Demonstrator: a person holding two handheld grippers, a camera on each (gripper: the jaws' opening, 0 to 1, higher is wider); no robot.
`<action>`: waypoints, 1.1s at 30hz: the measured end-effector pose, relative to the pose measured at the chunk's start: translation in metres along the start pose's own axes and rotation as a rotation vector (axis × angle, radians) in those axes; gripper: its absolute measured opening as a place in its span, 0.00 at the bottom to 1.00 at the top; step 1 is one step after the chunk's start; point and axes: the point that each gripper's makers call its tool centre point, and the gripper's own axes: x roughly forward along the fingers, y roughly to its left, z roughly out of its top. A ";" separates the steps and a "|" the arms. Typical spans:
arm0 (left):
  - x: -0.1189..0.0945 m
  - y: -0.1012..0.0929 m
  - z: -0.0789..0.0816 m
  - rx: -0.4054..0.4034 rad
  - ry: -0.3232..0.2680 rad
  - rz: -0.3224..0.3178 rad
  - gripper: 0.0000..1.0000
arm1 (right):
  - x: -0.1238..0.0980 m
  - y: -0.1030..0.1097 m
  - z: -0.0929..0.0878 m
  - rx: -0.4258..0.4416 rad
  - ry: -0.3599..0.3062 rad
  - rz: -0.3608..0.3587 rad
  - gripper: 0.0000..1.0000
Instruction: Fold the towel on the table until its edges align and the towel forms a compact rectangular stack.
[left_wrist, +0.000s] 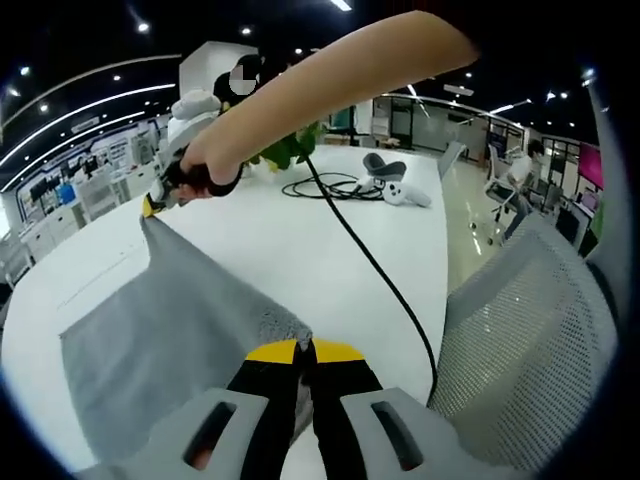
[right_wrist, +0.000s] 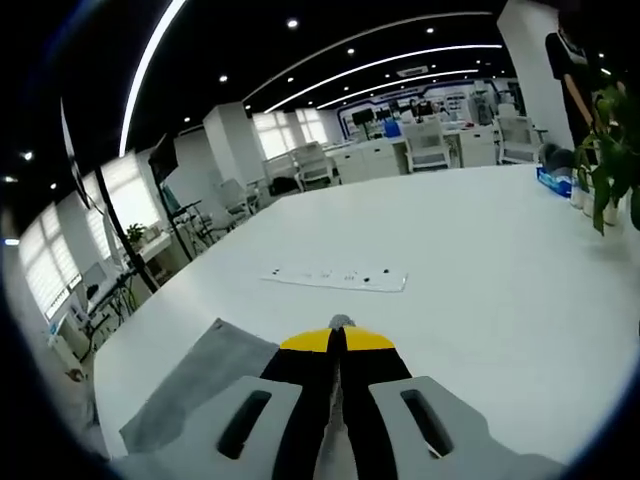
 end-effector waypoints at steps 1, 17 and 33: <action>-0.003 0.002 -0.001 0.001 -0.002 0.002 0.03 | 0.000 0.005 0.002 -0.002 -0.004 0.002 0.00; -0.068 0.044 -0.023 -0.064 -0.022 0.070 0.03 | 0.027 0.060 0.025 -0.017 -0.023 0.015 0.00; -0.117 0.076 -0.061 -0.166 -0.025 0.146 0.04 | 0.051 0.116 0.024 -0.024 -0.021 0.046 0.00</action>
